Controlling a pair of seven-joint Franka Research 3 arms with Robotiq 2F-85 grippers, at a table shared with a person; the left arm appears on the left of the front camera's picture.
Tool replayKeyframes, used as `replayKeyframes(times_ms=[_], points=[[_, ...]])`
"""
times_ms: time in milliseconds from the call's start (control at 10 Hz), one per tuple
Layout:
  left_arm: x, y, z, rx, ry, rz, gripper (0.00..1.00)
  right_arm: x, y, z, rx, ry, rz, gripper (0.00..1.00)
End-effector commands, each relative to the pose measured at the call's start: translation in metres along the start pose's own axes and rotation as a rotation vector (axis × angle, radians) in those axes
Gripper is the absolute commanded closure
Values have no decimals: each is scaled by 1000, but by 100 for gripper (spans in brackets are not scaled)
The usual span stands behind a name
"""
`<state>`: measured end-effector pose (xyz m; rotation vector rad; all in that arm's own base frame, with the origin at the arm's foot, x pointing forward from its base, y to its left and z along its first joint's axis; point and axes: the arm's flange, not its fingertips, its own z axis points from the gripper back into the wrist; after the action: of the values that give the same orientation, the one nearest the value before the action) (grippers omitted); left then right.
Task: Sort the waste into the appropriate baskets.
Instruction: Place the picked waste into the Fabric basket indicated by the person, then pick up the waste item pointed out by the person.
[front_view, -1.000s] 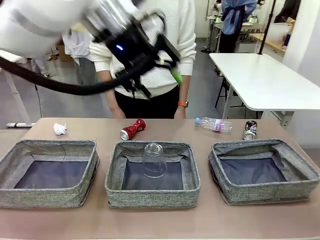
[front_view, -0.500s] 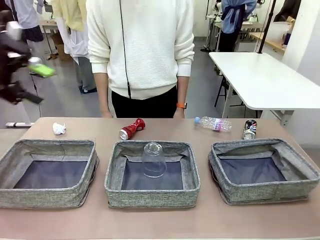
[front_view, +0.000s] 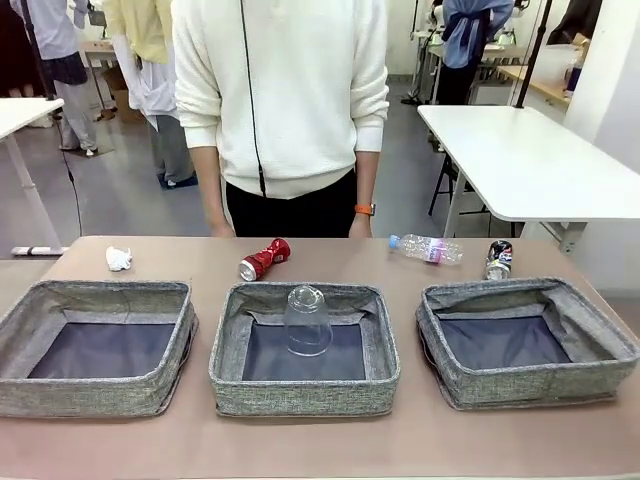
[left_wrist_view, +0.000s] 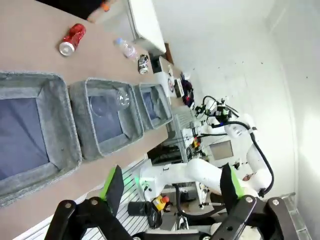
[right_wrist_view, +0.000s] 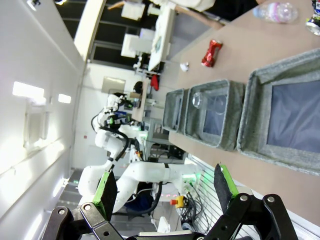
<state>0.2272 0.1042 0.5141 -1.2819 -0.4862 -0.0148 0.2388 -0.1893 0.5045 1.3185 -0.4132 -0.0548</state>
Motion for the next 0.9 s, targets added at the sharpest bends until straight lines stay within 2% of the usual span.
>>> replayKeyframes(times_ms=[0,800], points=[[39,-27,-40,97,184,-13,0,1,1,0,9,0,27,0],[39,-27,-40,97,184,-13,0,1,1,0,9,0,27,0]])
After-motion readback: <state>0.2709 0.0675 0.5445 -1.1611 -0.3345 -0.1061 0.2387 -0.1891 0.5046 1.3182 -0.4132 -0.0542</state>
